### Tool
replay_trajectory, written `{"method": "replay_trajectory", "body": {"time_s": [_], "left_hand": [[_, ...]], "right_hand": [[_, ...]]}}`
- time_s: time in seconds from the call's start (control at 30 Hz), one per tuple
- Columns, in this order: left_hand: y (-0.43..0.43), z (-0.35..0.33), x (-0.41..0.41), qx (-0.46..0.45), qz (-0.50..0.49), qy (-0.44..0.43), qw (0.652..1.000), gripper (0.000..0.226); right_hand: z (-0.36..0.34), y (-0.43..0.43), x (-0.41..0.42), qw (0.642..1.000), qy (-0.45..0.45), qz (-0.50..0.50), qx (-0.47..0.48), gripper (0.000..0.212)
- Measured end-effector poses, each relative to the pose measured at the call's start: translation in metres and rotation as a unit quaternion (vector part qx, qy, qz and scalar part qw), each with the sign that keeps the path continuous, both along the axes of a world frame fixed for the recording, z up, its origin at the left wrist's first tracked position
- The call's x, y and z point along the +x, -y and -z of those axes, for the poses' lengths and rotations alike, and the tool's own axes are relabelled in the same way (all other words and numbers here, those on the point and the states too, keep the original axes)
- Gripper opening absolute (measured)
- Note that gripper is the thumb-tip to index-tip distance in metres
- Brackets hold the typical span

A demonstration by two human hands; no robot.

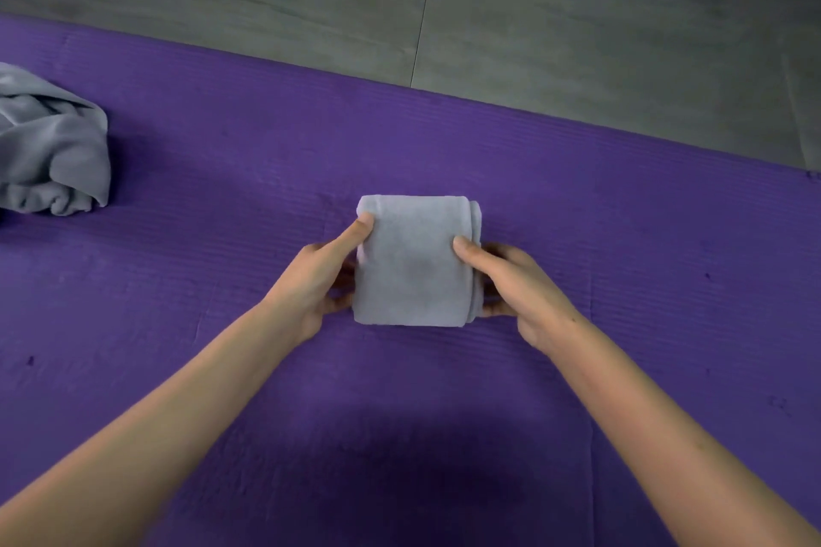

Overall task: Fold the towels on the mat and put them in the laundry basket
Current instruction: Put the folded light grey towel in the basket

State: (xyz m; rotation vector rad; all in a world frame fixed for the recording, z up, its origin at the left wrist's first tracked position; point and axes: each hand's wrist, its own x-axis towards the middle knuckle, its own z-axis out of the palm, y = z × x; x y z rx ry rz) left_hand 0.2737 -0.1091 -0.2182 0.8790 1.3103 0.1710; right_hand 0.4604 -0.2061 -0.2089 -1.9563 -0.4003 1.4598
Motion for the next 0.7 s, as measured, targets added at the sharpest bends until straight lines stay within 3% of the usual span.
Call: {"method": "replay_trajectory", "body": {"time_s": [0.13,0.27,0.4,0.57,0.7], "left_hand": [[0.004,0.001,0.005,-0.036,-0.018,-0.009,0.999,0.079],[0.009,-0.003,0.017,-0.099,-0.083,0.009,0.992,0.051],[0.026,-0.017,0.021,-0.116,-0.121,0.013,0.986,0.038],[0.063,-0.065,0.007,-0.176,-0.158,0.034,0.971,0.032],[0.102,-0.121,-0.028,-0.182,-0.152,0.006,0.972,0.043]], "right_hand": [[-0.005,-0.01,0.004,0.998,-0.009,0.032,-0.056,0.05],[-0.014,-0.014,0.005,0.987,-0.058,0.072,-0.134,0.046],[-0.032,-0.006,0.005,0.965,-0.142,0.098,-0.197,0.06],[-0.077,0.03,-0.003,0.951,-0.157,0.096,-0.248,0.063],[-0.135,0.064,-0.027,0.946,-0.147,0.07,-0.279,0.081]]}}
